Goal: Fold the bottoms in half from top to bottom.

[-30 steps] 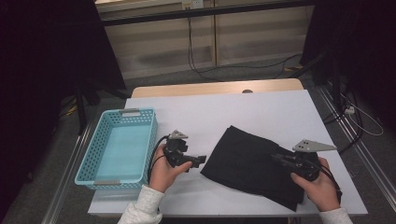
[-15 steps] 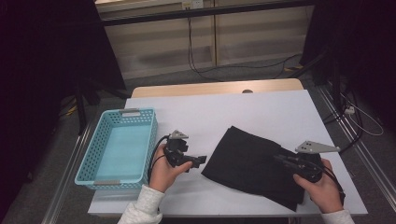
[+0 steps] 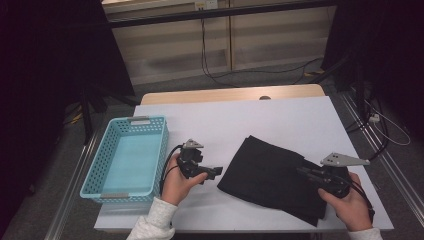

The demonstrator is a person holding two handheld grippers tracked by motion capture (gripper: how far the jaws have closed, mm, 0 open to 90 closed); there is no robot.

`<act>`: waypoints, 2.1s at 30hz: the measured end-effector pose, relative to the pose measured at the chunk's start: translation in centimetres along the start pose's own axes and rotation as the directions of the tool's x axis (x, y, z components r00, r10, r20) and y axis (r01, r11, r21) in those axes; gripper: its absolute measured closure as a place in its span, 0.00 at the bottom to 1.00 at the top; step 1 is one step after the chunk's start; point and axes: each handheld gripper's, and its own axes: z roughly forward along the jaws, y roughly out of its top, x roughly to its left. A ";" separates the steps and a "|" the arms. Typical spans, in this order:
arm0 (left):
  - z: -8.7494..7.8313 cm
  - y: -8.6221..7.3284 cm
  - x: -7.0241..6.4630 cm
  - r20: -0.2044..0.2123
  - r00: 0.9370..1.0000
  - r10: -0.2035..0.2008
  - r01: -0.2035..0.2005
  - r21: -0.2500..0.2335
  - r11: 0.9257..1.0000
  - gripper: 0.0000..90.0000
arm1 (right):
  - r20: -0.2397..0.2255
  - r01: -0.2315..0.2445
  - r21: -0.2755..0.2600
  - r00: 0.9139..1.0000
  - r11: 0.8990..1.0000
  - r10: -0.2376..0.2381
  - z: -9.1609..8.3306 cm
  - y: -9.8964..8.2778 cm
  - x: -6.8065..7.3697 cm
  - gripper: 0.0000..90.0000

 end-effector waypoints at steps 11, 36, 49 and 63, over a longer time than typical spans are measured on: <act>0.1 0.1 0.0 0.003 1.000 0.003 -0.003 0.002 1.000 0.10 | 0.008 0.004 0.004 1.000 1.000 -0.004 -0.4 -0.4 0.0 0.99; 0.2 0.2 -0.2 0.003 1.000 0.005 -0.005 -0.001 1.000 0.10 | 0.018 -0.007 0.006 1.000 1.000 0.006 -0.8 -0.7 -0.3 0.99; 0.1 0.3 -0.2 0.009 1.000 0.009 -0.009 -0.004 1.000 0.09 | 0.031 -0.012 -0.004 0.999 1.000 0.012 -1.9 -0.9 -0.5 0.99; 0.0 0.4 -0.2 0.011 1.000 0.008 -0.008 -0.003 1.000 0.09 | 0.043 -0.023 -0.005 0.999 1.000 0.023 -2.4 -1.3 -0.6 0.99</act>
